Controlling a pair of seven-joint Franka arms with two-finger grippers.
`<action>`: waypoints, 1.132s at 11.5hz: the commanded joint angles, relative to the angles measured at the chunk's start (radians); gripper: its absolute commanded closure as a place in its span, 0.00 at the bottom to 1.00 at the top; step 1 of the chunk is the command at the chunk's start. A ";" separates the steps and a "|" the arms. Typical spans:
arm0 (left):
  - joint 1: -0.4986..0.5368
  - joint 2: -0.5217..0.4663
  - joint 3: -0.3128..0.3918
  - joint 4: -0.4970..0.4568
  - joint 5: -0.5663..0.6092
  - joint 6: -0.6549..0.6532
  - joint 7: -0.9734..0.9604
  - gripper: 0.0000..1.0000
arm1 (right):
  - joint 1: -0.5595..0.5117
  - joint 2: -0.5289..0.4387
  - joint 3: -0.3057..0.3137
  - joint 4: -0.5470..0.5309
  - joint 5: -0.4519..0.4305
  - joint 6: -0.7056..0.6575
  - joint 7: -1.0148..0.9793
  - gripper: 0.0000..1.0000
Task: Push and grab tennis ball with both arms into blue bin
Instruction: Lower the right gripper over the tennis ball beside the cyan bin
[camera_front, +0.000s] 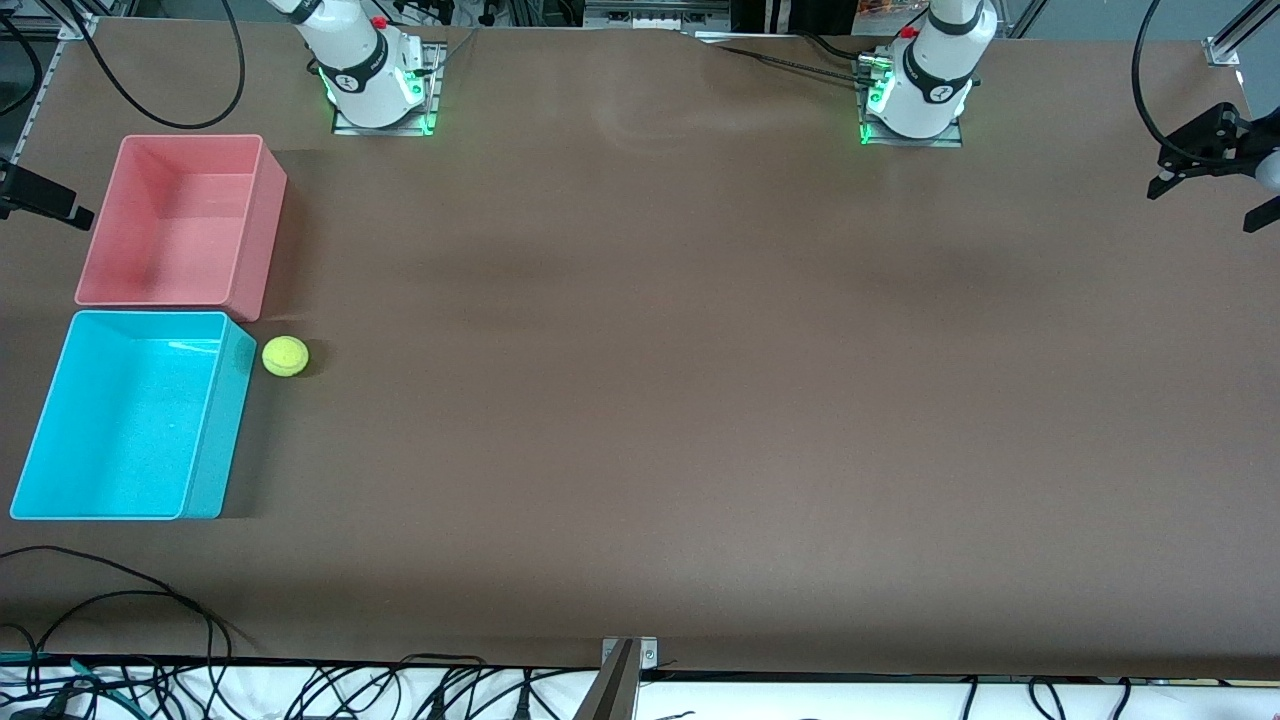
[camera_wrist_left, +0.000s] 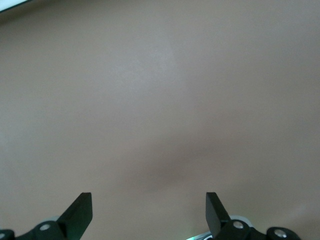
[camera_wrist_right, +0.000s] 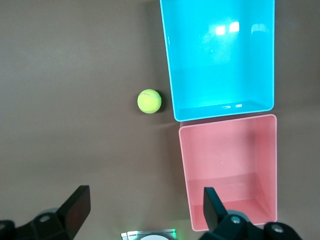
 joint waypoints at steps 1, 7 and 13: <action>-0.001 0.023 -0.004 0.042 -0.009 -0.025 -0.042 0.00 | -0.008 0.035 -0.012 0.012 0.015 -0.016 0.007 0.00; 0.000 0.023 -0.004 0.042 -0.008 -0.025 -0.032 0.00 | -0.059 0.109 -0.022 -0.080 0.013 0.043 0.004 0.00; 0.003 0.023 -0.002 0.042 -0.009 -0.025 -0.029 0.00 | 0.031 0.188 -0.004 -0.293 0.006 0.367 0.394 0.00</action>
